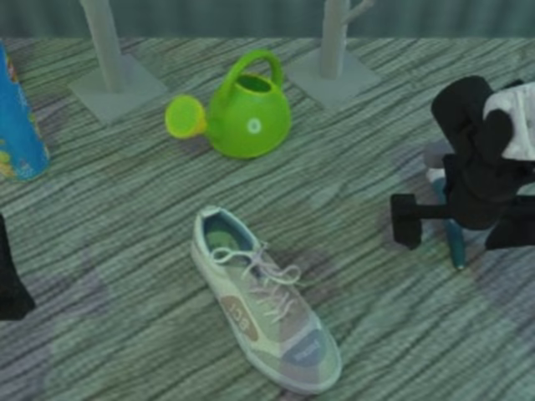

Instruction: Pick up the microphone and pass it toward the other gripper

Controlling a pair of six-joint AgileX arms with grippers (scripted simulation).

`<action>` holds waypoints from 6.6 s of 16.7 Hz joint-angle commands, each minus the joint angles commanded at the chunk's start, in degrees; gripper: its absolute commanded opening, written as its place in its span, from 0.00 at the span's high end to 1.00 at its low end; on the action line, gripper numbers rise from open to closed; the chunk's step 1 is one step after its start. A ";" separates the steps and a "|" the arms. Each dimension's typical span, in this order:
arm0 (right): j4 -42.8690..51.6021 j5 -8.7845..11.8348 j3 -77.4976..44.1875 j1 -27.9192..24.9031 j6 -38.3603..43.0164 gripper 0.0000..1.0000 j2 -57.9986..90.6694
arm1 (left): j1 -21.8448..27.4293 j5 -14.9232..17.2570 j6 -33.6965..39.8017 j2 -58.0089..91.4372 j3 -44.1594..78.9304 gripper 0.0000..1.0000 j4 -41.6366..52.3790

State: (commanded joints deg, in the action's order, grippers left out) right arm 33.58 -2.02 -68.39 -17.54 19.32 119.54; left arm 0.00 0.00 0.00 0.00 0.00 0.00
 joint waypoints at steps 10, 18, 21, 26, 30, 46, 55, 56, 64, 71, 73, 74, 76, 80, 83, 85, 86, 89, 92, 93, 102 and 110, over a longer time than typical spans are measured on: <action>-0.60 0.00 0.26 0.01 0.00 0.38 0.42 | 0.00 0.00 0.00 0.00 0.00 0.00 0.00; -0.60 0.00 0.26 0.01 0.00 0.98 0.42 | 0.00 0.00 0.00 0.00 0.00 0.00 0.00; -0.60 0.00 0.26 0.01 0.00 1.00 0.42 | 0.00 0.00 0.00 0.00 0.00 0.00 0.00; -0.60 0.00 0.26 0.01 0.00 1.00 0.42 | 0.00 0.00 0.00 0.00 0.00 0.00 0.00; -0.91 -0.21 -0.79 -0.19 -1.09 1.00 -3.36 | 0.00 0.00 0.00 0.00 0.00 0.00 0.00; -70.53 24.40 17.87 0.58 -15.02 1.00 -19.16 | 0.00 0.00 0.00 0.00 0.00 0.00 0.00; -82.65 29.37 21.92 0.93 -18.29 1.00 -24.49 | 0.00 0.00 0.00 0.00 0.00 0.00 0.00; -82.52 29.30 21.66 0.63 -18.14 1.00 -24.28 | 0.00 0.00 0.00 0.00 0.00 0.00 0.00; -89.17 16.97 25.30 -12.05 -17.41 1.00 -25.88 | 0.00 0.00 0.00 0.00 0.00 0.00 0.00; -92.49 10.75 27.18 -18.33 -17.06 1.00 -27.24 | 0.00 0.00 0.00 0.00 0.00 0.00 0.00; -92.39 10.94 27.01 -18.17 -16.98 1.00 -27.02 | 0.00 0.00 0.00 0.00 0.00 0.00 0.00; -92.42 10.86 27.09 -18.24 -17.01 1.00 -27.11 | 0.00 0.00 0.00 0.00 0.00 0.00 0.00; -92.49 10.75 27.18 -18.33 -17.06 1.00 -27.24 | 0.00 0.00 0.00 0.00 0.00 0.00 0.00; -92.49 10.75 27.18 -18.33 -17.06 1.00 -27.24 | 0.31 0.70 -0.08 0.74 0.55 0.00 -0.30; -92.49 10.75 27.18 -18.33 -17.06 1.00 -27.24 | 2.12 5.17 -0.63 6.31 4.33 0.00 -2.38; -92.49 10.75 27.18 -18.33 -17.06 1.00 -27.24 | 3.78 9.68 -1.22 12.98 8.46 0.00 -4.72; -92.49 10.75 27.18 -18.33 -17.06 1.00 -27.24 | 4.69 12.22 -1.56 16.98 10.90 0.00 -6.13; -92.49 10.75 27.18 -18.33 -17.06 1.00 -27.24 | 7.68 20.65 -2.74 30.63 19.31 0.00 -11.10; -92.49 10.75 27.18 -18.33 -17.06 1.00 -27.24 | 10.80 29.33 -4.05 44.96 28.18 0.00 -16.42; -92.49 10.75 27.18 -18.33 -17.06 1.00 -27.24 | 11.79 32.06 -4.47 49.52 30.95 0.00 -18.08; -92.49 10.75 27.18 -18.33 -17.06 1.00 -27.24 | 16.84 45.84 -6.47 72.25 43.93 0.00 -25.55; -92.49 10.75 27.18 -18.33 -17.06 1.00 -27.24 | 19.30 43.43 -6.35 76.00 46.90 0.00 -26.46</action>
State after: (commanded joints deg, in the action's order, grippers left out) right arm -58.91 8.74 -41.22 -35.88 2.26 92.30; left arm 19.30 43.43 -6.35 76.00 46.90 -26.46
